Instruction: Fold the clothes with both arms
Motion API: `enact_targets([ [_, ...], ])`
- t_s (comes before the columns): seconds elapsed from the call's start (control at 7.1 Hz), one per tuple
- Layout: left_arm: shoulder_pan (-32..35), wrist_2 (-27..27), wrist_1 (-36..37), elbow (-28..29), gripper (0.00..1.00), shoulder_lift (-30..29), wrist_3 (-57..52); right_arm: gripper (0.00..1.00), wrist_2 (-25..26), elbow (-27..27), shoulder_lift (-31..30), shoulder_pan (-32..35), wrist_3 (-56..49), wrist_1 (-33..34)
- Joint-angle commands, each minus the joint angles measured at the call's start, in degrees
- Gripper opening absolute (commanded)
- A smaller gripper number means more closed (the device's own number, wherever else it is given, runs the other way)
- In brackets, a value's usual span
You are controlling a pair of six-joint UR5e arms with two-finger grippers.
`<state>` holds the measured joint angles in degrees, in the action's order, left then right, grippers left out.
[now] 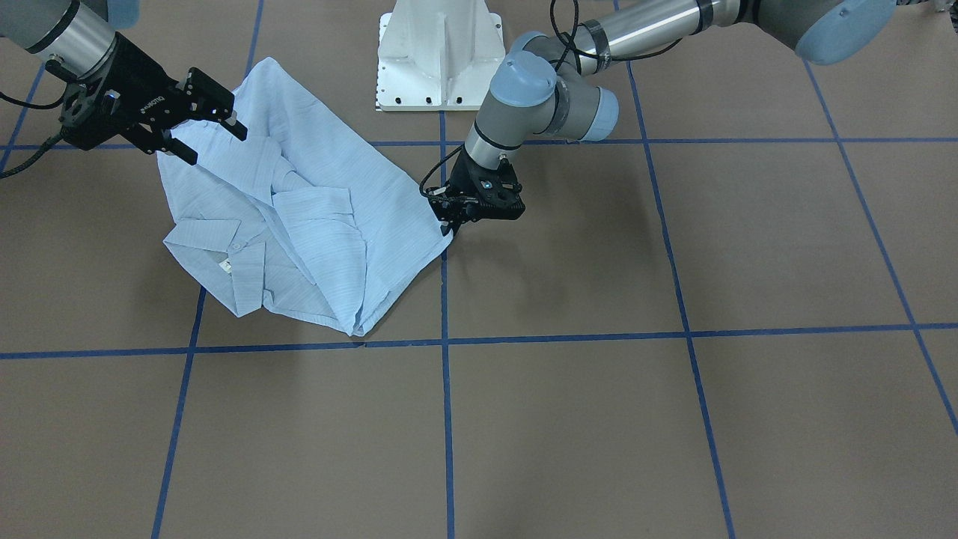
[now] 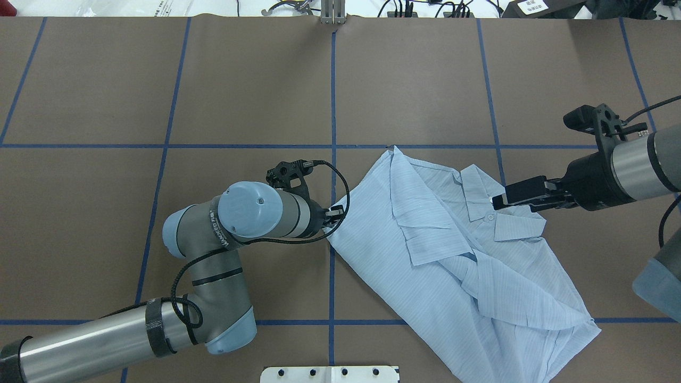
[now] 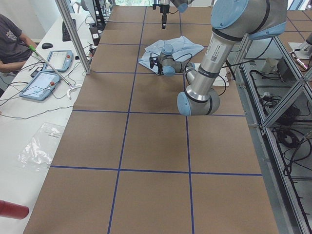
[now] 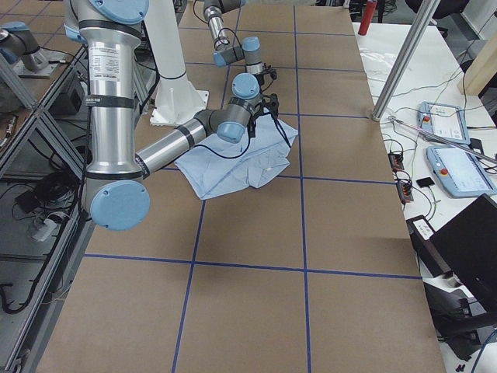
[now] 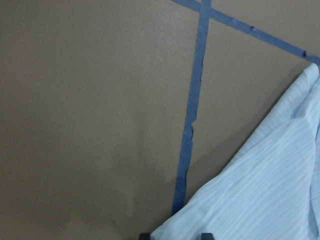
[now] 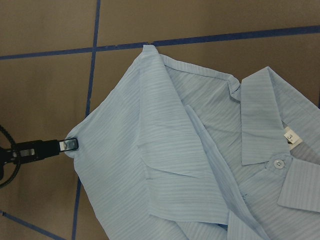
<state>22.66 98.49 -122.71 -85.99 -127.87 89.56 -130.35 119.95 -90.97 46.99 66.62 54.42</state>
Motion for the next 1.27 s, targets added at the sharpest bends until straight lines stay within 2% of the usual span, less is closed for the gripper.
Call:
enact_targets([
  [0.0, 0.1, 0.4, 3.9, -4.3, 0.00, 1.2, -0.1, 1.00, 0.0, -0.1, 0.0, 0.3, 0.0, 0.1],
  [0.28, 4.1, 0.3, 6.3, -5.3, 0.00, 1.3, -0.7, 1.00, 0.1, -0.4, 0.0, 0.6, 0.1, 0.0],
  [0.42, 6.8, -0.2, 6.3, -4.0, 0.00, 1.1, -6.0, 1.00, 0.1, -0.4, 0.0, 0.7, 0.1, 0.0],
  [0.56, 9.8, -0.2, 5.4, 0.3, 0.00, 0.3, -9.9, 1.00, 0.0, -0.4, 0.1, 0.9, 0.3, 0.0],
  [0.7, 13.5, -0.2, 4.8, 5.1, 0.00, -1.7, -13.9, 1.00, 0.1, -0.4, 0.1, 1.2, 0.4, 0.0],
  [0.84, 16.4, -0.3, 0.5, 12.8, 0.00, -5.1, -17.2, 1.00, 0.1, -0.4, 0.0, 1.4, 0.5, 0.0],
  [1.13, 18.9, -5.3, -11.7, 31.0, 0.00, -13.9, -20.8, 1.00, 1.3, -0.3, 0.1, 1.4, 0.7, 0.0],
])
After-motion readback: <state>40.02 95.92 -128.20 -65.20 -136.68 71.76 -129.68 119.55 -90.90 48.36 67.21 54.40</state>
